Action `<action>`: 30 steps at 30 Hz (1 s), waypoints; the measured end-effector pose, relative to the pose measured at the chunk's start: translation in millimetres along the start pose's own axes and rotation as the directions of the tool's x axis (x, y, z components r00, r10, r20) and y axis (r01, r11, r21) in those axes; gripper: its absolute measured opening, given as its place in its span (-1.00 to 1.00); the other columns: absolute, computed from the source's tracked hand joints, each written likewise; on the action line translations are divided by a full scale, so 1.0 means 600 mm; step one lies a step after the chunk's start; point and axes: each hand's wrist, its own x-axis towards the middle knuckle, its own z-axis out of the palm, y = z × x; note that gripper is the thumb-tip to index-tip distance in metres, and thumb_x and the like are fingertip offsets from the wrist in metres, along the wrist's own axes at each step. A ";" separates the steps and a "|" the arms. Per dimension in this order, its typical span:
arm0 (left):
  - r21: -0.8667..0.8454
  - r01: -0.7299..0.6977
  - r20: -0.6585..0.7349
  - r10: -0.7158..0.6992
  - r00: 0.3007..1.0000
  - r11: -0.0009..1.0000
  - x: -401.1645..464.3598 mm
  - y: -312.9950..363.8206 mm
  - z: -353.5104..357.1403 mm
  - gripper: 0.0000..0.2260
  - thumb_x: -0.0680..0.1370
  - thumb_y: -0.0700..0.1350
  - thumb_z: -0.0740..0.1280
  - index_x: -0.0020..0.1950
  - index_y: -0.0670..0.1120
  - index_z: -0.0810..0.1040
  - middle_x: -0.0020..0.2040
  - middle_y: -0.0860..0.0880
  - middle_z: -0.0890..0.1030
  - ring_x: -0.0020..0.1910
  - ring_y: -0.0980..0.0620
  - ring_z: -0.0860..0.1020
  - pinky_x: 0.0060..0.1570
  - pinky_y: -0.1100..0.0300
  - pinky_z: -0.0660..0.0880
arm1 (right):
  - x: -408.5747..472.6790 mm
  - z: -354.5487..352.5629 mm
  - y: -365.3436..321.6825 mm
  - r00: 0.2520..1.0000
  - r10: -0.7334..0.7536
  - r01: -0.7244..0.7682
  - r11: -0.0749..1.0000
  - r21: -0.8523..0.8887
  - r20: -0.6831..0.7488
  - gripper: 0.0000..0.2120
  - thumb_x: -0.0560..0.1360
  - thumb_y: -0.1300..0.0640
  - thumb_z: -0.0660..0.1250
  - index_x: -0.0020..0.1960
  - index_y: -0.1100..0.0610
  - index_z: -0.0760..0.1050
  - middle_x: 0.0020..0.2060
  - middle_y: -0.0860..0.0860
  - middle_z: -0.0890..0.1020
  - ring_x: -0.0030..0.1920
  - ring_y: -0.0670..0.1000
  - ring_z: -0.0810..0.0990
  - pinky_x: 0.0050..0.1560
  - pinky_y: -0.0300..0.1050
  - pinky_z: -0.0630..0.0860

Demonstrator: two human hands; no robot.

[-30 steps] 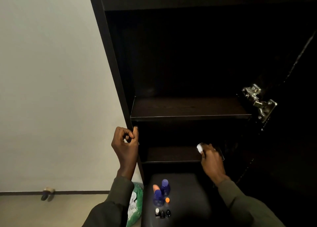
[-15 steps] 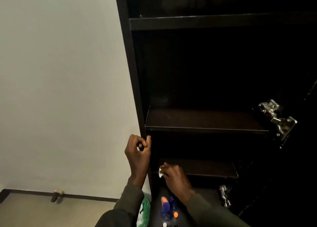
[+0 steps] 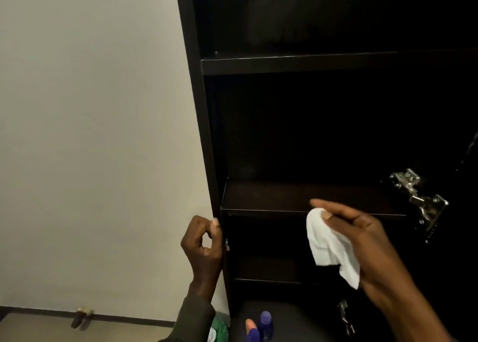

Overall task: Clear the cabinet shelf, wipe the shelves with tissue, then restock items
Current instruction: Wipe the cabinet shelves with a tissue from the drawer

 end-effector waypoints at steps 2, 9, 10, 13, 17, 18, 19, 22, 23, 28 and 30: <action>-0.034 -0.024 -0.040 0.023 0.999 0.999 0.022 0.016 0.002 -0.62 0.61 -0.12 0.23 -0.39 -0.20 0.35 -0.37 0.03 0.36 -0.36 0.11 0.35 -0.29 0.30 0.28 | -0.005 -0.016 -0.047 0.999 -0.034 0.031 0.996 0.080 0.028 -0.66 0.45 0.27 0.35 0.19 0.08 0.62 0.07 0.07 0.70 0.12 0.08 0.66 0.10 -0.07 0.61; 0.021 -0.093 -0.172 0.096 0.980 0.995 0.121 0.061 0.008 -0.58 0.56 -0.10 0.41 -0.41 -0.22 0.35 -0.40 -0.08 0.39 -0.40 -0.03 0.36 -0.36 0.14 0.29 | 0.044 -0.046 -0.087 0.938 -0.300 0.215 0.897 -0.385 -0.176 -0.47 0.46 0.44 0.36 0.32 0.00 0.50 0.19 0.00 0.60 0.16 -0.01 0.62 0.06 -0.14 0.62; 0.028 -0.112 -0.177 0.116 0.977 0.993 0.132 0.064 0.008 -0.57 0.55 -0.09 0.43 -0.41 -0.23 0.37 -0.40 -0.09 0.40 -0.40 -0.06 0.37 -0.36 0.11 0.30 | 0.058 -0.051 -0.083 0.895 -0.397 0.239 0.812 -0.532 -0.205 -0.53 0.50 0.40 0.35 0.31 0.00 0.51 0.23 0.01 0.56 0.21 0.01 0.58 0.15 -0.10 0.58; 0.027 -0.169 -0.165 0.171 0.971 0.985 0.157 0.078 0.011 -0.57 0.53 -0.09 0.48 -0.41 -0.24 0.38 -0.40 -0.10 0.42 -0.40 -0.08 0.38 -0.36 0.09 0.32 | 0.083 -0.053 -0.079 0.754 -0.639 0.186 0.428 -0.884 -0.151 -0.58 0.52 0.39 0.31 0.35 0.18 0.47 0.31 0.13 0.42 0.28 0.11 0.46 0.22 -0.18 0.36; 0.026 -0.201 -0.130 0.202 0.971 0.979 0.172 0.097 0.022 -0.57 0.50 -0.14 0.52 -0.42 -0.23 0.37 -0.39 -0.07 0.41 -0.39 -0.04 0.38 -0.32 0.22 0.32 | 0.093 -0.043 -0.064 0.807 -0.582 0.051 0.242 -0.969 -0.103 -0.51 0.41 0.52 0.33 0.32 0.32 0.42 0.33 0.23 0.31 0.19 0.24 0.48 0.03 -0.21 0.36; 0.024 -0.196 -0.127 0.197 0.972 0.980 0.174 0.098 0.025 -0.58 0.50 -0.16 0.51 -0.42 -0.23 0.37 -0.39 -0.07 0.41 -0.39 -0.03 0.38 -0.32 0.21 0.32 | 0.096 -0.043 -0.058 0.834 -0.542 0.025 0.228 -0.973 -0.106 -0.48 0.39 0.52 0.34 0.32 0.32 0.40 0.35 0.23 0.27 0.17 0.25 0.49 -0.01 -0.20 0.37; 0.016 -0.187 -0.127 0.188 0.974 0.982 0.176 0.097 0.027 -0.59 0.51 -0.16 0.50 -0.42 -0.23 0.37 -0.39 -0.07 0.41 -0.40 -0.03 0.38 -0.34 0.19 0.33 | 0.098 -0.043 -0.053 0.857 -0.504 0.002 0.219 -0.976 -0.111 -0.45 0.37 0.52 0.36 0.34 0.31 0.38 0.38 0.22 0.23 0.15 0.25 0.50 -0.04 -0.19 0.39; 0.000 -0.177 -0.124 0.175 0.977 0.984 0.174 0.094 0.028 -0.61 0.53 -0.16 0.47 -0.40 -0.22 0.38 -0.39 -0.06 0.42 -0.39 0.00 0.39 -0.35 0.18 0.35 | 0.101 -0.048 -0.043 0.893 -0.430 -0.047 0.196 -0.979 -0.129 -0.37 0.36 0.48 0.41 0.39 0.26 0.35 0.40 0.18 0.18 0.10 0.24 0.53 -0.10 -0.19 0.43; 0.001 -0.178 -0.124 0.177 0.976 0.984 0.174 0.093 0.028 -0.61 0.54 -0.16 0.46 -0.40 -0.22 0.38 -0.39 -0.06 0.42 -0.39 0.01 0.39 -0.35 0.18 0.36 | 0.102 -0.050 -0.041 0.902 -0.410 -0.064 0.190 -0.980 -0.139 -0.37 0.37 0.47 0.41 0.40 0.25 0.35 0.39 0.18 0.19 0.09 0.24 0.53 -0.11 -0.18 0.42; 0.001 -0.168 -0.127 0.167 0.978 0.986 0.173 0.097 0.031 -0.62 0.54 -0.14 0.44 -0.39 -0.18 0.37 -0.39 -0.03 0.40 -0.39 0.08 0.37 -0.34 0.27 0.33 | 0.110 -0.069 -0.031 0.906 -0.403 -0.057 0.194 -0.979 -0.133 -0.50 0.40 0.49 0.37 0.31 0.26 0.48 0.26 0.19 0.45 0.18 0.21 0.53 0.08 -0.14 0.41; -0.004 -0.166 -0.136 0.164 0.977 0.986 0.171 0.097 0.033 -0.62 0.54 -0.17 0.44 -0.39 -0.17 0.36 -0.39 -0.02 0.39 -0.39 0.08 0.36 -0.33 0.28 0.32 | 0.109 -0.065 -0.031 0.897 -0.425 -0.013 0.249 -0.968 -0.122 -0.55 0.40 0.52 0.32 0.22 0.22 0.56 0.18 0.19 0.57 0.11 0.15 0.59 0.04 -0.20 0.43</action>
